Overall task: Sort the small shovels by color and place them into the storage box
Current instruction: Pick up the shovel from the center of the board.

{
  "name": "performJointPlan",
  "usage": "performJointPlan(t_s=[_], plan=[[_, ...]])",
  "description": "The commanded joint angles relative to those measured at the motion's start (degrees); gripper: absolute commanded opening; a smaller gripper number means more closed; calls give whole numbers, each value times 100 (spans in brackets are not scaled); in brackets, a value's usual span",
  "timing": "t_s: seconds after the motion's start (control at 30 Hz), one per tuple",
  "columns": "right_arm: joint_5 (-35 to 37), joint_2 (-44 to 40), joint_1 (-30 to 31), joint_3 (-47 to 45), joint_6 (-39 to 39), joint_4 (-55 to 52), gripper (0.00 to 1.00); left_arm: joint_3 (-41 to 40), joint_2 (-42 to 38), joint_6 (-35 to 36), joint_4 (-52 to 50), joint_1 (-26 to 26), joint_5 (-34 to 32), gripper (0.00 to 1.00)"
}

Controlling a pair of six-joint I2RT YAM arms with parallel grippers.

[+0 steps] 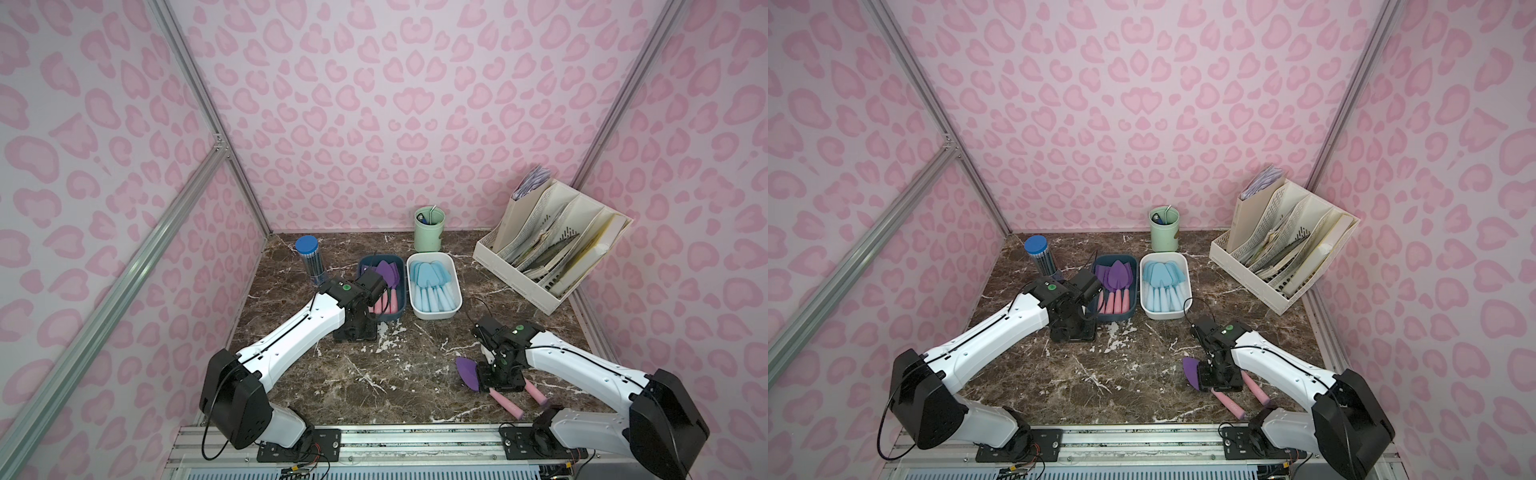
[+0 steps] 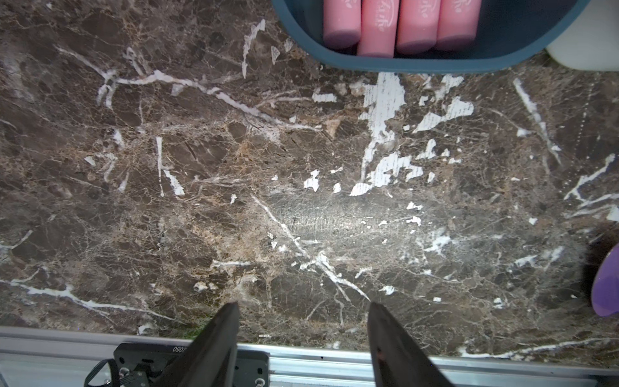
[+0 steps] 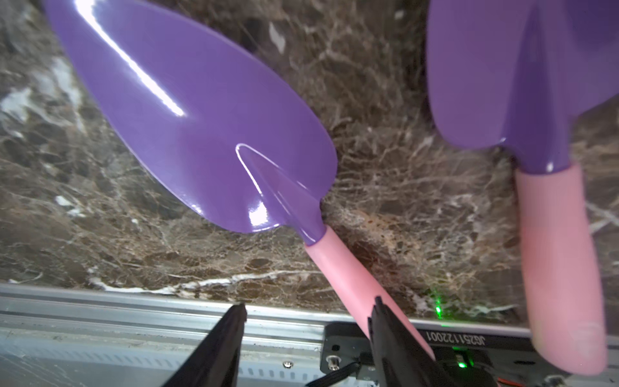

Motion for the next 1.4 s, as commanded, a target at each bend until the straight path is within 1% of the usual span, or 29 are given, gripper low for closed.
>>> performJointPlan(t_s=[0.0, 0.3, 0.77, 1.07, 1.37], plan=[[-89, 0, 62, -9, 235, -71, 65, -14, 10, 37, 2, 11, 9, 66], [108, 148, 84, -23, 280, -60, 70, -75, -1, 67, 54, 7, 33, 66], [572, 365, 69, 264, 148, -222, 71, -91, 48, 75, 81, 6, 42, 66], [388, 500, 55, -38, 18, -24, 71, -92, 71, 82, 80, 6, 33, 66], [184, 653, 137, -221, -94, 185, 66, -110, 61, 73, 76, 14, 36, 66]])
